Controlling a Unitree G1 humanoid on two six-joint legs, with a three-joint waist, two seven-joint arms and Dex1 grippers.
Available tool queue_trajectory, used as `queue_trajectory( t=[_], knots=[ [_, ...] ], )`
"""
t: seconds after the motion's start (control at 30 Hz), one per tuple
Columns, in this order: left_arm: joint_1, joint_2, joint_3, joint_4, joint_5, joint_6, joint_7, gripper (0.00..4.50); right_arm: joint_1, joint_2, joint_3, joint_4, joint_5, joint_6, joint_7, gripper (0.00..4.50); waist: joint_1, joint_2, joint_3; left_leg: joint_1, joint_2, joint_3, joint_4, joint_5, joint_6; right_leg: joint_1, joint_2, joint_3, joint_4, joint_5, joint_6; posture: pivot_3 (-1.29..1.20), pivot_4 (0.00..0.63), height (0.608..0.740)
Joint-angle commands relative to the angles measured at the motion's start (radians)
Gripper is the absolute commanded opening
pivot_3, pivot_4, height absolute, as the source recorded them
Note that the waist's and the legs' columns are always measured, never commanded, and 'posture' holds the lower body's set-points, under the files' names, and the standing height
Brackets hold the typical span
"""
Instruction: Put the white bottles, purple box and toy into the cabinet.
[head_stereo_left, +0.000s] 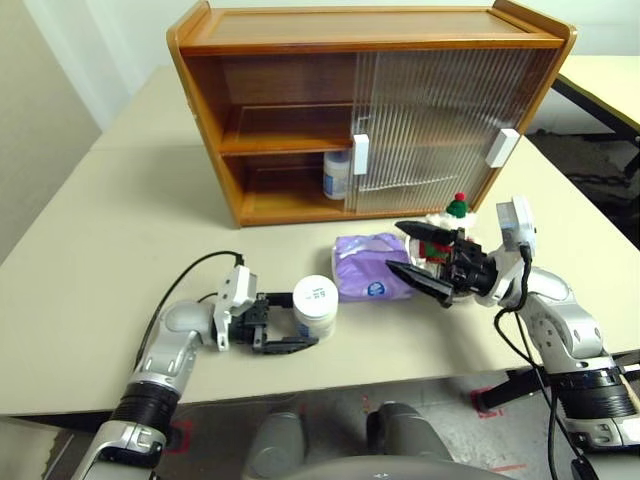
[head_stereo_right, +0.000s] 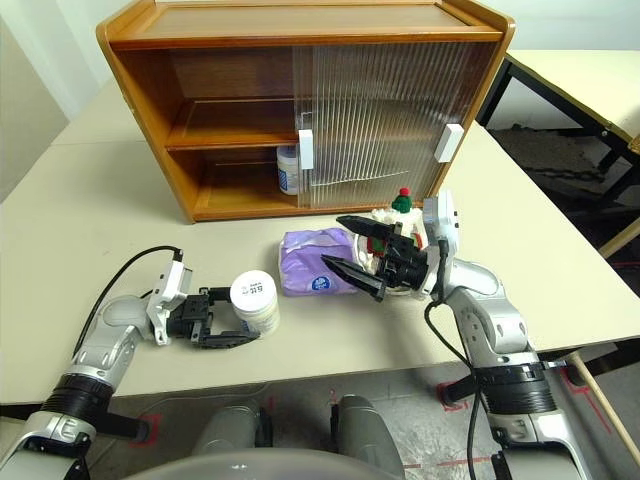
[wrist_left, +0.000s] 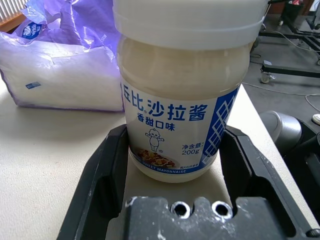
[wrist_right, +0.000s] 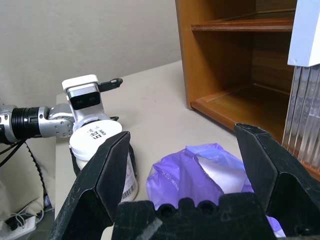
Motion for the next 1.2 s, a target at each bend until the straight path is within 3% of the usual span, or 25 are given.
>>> queue_trajectory(
  t=[0.03, 0.27, 0.67, 1.2],
  knots=[
    [-0.001, -0.018, -0.046, 0.027, 0.023, -0.003, -0.01, 2.99, 0.006, -0.008, 0.012, -0.005, -0.015, 0.0, 0.003, 4.5, 0.0, 0.0, 0.0, 0.0, 0.0, 0.0, 0.0, 0.0, 0.0, 0.0, 0.0, 0.0, 0.0, 0.0, 0.0, 0.09, 0.0, 0.74],
    [-0.028, -0.042, 0.073, 0.012, -0.039, 0.02, 0.118, 2.99, 0.003, -0.002, 0.017, -0.01, -0.013, 0.002, -0.006, 4.5, -0.001, -0.001, 0.001, 0.0, 0.0, 0.0, 0.0, 0.0, 0.0, 0.0, 0.0, 0.0, 0.0, 0.0, 0.0, 0.09, 0.0, 0.74],
    [-0.201, -0.128, 0.193, 0.133, 0.049, 0.053, 0.576, 2.99, -0.013, 0.021, 0.031, -0.002, -0.011, -0.003, -0.019, 4.5, 0.0, -0.004, 0.001, -0.001, 0.001, -0.001, 0.0, 0.0, 0.0, -0.001, 0.001, -0.001, 0.0, 0.003, -0.001, 0.1, 0.0, 0.74],
    [-0.501, -0.23, 0.139, 0.496, 0.239, 0.026, 0.888, 2.99, -0.013, 0.041, 0.026, 0.036, -0.021, -0.044, -0.014, 4.5, -0.001, -0.007, 0.003, -0.003, -0.001, -0.002, 0.0, 0.0, -0.001, -0.002, 0.002, -0.001, -0.001, 0.005, -0.002, 0.08, 0.0, 0.74]
  ],
)
